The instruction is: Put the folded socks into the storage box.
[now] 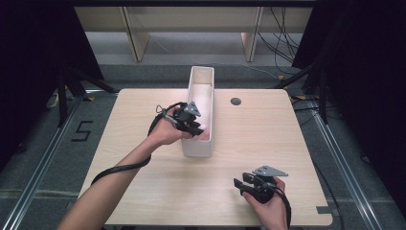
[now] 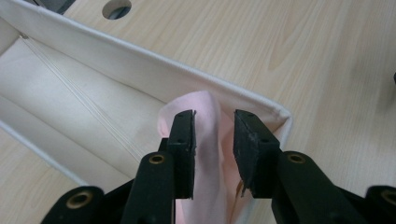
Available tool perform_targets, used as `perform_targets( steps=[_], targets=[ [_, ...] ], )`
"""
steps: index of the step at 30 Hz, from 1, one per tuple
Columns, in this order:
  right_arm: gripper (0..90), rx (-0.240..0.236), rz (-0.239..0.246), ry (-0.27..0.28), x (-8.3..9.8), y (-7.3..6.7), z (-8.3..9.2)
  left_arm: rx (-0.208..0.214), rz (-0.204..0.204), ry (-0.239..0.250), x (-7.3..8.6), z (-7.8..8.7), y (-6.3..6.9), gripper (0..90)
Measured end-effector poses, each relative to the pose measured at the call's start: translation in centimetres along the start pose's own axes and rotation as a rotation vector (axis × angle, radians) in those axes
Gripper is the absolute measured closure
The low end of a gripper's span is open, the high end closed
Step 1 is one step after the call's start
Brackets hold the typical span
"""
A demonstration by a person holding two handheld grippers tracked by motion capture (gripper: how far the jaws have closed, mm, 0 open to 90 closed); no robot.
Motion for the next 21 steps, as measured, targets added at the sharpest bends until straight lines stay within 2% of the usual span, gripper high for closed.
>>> perform_targets(
  steps=[1, 3, 5, 6, 7, 9, 11, 13, 14, 16, 18, 21],
  targets=[
    [55.5, 0.023, 0.011, -0.002, 0.0, 0.2, 0.1, -0.004, 0.008, 0.010, -0.2, 0.1, -0.1, 68.2],
    [55.4, 0.016, 0.006, -0.002, 0.0, 0.2, 0.1, -0.022, 0.024, 0.033, -0.6, 0.4, -0.4, 69.9],
    [55.4, 0.022, 0.009, -0.001, -0.1, 0.2, 0.1, -0.054, 0.078, 0.046, -0.8, 0.8, -1.0, 75.2],
    [55.5, 0.006, -0.020, 0.000, 0.0, -0.1, 0.0, -0.062, 0.098, 0.052, -0.9, 1.0, -1.2, 79.3],
    [55.5, 0.015, -0.004, 0.000, 0.0, 0.0, 0.0, -0.079, 0.120, 0.049, -0.9, 1.1, -1.5, 82.1],
    [55.6, -0.002, 0.009, -0.007, 0.0, 0.0, -0.1, -0.116, 0.119, 0.024, -0.7, 1.1, -2.0, 88.5],
    [55.7, 0.009, -0.006, -0.009, 0.1, 0.0, 0.0, -0.131, 0.134, 0.002, -0.4, 0.7, -2.3, 89.3],
    [55.7, 0.011, -0.005, -0.005, 0.0, -0.1, 0.0, -0.152, 0.130, -0.021, -0.1, 0.3, -2.6, 89.3],
    [55.7, 0.002, 0.014, -0.005, 0.0, 0.0, 0.0, -0.149, 0.133, -0.026, 0.0, 0.0, -2.7, 89.4],
    [55.7, 0.016, 0.000, -0.007, 0.0, 0.0, 0.1, -0.150, 0.141, -0.030, 0.2, -0.6, -2.8, 89.3],
    [55.7, 0.009, -0.007, -0.006, 0.1, -0.1, 0.0, -0.154, 0.146, -0.033, 0.3, -1.0, -2.9, 89.2],
    [55.7, 0.016, 0.011, -0.005, 0.0, 0.1, 0.0, -0.147, 0.139, -0.033, 0.4, -1.6, -3.0, 89.1]
  ],
)
Point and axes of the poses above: each handheld gripper's, and its own axes: z roughly backward along the jaws, x roughly out of its underside, y roughly to its right, the point moved 8 cm from there along -z, roughly forward along the jaws, and after that the axes turned 3 degrees about -z, right-handed, at the moved point
